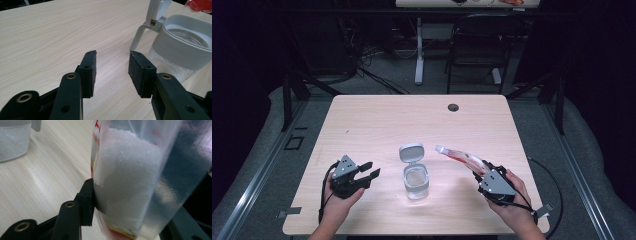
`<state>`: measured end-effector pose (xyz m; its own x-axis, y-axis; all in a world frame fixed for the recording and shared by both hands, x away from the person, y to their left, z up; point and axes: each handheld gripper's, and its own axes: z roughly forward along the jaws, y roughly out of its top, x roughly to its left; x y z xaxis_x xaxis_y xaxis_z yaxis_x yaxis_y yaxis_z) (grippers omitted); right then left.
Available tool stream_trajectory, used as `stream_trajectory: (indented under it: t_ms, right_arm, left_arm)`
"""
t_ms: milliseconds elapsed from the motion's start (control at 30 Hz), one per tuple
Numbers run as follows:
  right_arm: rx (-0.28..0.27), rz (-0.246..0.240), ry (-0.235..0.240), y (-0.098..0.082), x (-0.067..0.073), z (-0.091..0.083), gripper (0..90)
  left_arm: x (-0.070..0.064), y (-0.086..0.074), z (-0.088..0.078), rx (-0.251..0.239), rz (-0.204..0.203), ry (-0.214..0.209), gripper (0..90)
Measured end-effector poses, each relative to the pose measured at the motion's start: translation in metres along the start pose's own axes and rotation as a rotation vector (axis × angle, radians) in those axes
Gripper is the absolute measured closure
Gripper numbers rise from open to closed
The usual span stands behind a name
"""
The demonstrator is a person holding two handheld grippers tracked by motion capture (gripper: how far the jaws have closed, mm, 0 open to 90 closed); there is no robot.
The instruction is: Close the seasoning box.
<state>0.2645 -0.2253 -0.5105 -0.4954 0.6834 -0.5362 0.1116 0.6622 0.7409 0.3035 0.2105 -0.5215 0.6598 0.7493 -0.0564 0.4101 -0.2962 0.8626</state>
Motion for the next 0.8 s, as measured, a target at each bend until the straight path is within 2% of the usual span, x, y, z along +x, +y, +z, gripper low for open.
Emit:
stream_trajectory:
  t_ms: [200, 367, 667, 800]
  right_arm:
    - [0.002, -0.031, 0.003, 0.004, -0.001, -0.001, 53.1]
    - [0.015, -0.085, -0.004, 0.009, 0.0, -0.002, 53.1]
    - [0.022, -0.153, -0.018, 0.015, 0.003, -0.005, 53.1]
    - [0.023, -0.165, -0.024, 0.016, 0.004, -0.005, 53.1]
  left_arm:
    - [-0.001, 0.001, 0.0, 0.003, 0.007, -0.005, 58.3]
    - [-0.003, 0.001, 0.0, -0.001, 0.007, -0.01, 58.4]
    - [-0.006, 0.003, -0.001, -0.008, 0.016, -0.018, 58.4]
    - [-0.008, 0.003, -0.001, -0.003, 0.016, -0.025, 58.5]
